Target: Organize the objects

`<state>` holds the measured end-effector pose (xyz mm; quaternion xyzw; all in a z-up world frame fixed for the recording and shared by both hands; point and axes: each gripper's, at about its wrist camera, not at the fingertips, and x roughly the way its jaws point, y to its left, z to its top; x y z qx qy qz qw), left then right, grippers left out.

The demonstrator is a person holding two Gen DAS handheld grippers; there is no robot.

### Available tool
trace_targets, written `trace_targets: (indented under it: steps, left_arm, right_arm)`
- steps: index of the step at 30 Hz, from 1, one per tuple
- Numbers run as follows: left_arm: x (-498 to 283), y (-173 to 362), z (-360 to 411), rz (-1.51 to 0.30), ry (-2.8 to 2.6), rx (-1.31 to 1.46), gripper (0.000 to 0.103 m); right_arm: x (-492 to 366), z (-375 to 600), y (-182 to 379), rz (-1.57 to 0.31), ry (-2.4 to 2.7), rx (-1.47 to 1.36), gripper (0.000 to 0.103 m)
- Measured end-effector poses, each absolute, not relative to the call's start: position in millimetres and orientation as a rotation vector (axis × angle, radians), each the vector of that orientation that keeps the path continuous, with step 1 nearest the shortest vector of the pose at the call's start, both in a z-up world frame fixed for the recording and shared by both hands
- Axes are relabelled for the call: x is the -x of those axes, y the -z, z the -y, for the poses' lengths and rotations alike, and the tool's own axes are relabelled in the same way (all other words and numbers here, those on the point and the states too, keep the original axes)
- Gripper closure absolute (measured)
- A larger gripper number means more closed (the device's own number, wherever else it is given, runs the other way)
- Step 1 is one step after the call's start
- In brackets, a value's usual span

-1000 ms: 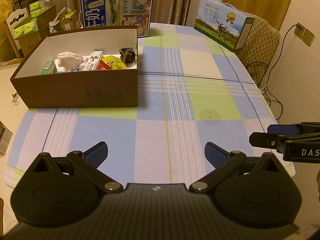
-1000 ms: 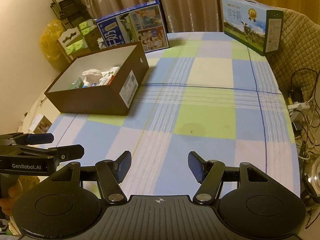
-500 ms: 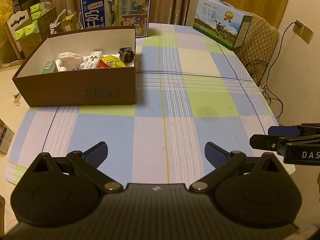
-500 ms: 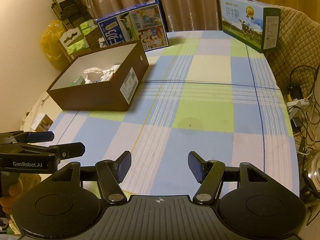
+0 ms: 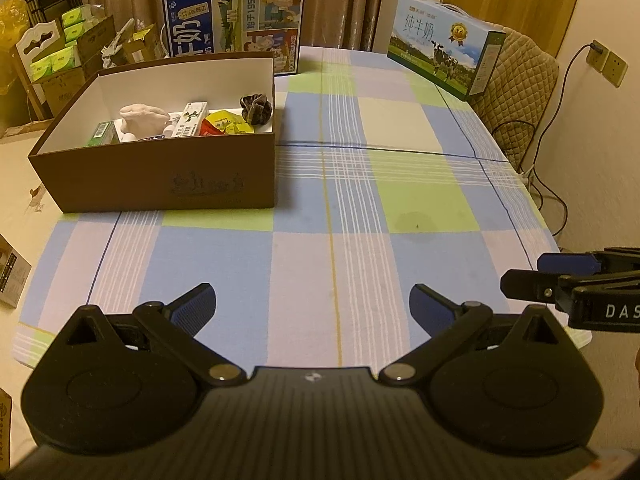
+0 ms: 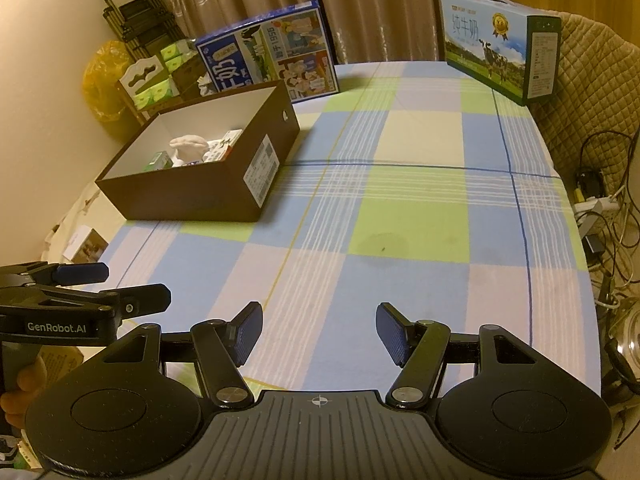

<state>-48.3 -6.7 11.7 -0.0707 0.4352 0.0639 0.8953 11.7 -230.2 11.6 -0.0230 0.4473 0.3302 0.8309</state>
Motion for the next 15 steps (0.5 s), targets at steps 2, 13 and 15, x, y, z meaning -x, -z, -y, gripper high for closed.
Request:
trace_targets:
  steps: [2,13,15]
  left_arm:
    - [48.5,-12.0,6.6,-0.900,-0.134,0.148,0.001]
    - [52.2,-14.4,11.4,-0.886,-0.154,0.154,0.001]
    - [52.7,-14.8,12.9,-0.888,-0.164,0.154,0.001]
  right_arm:
    - [-11.6,229.3,-12.1,-0.948,-0.701,0.049,0.043]
    - [-7.5,230.4,-14.3,-0.944,-0.716,0.046,0.043]
    - [-7.8,232.4,-14.3,-0.943,-0.721,0.045,0.043]
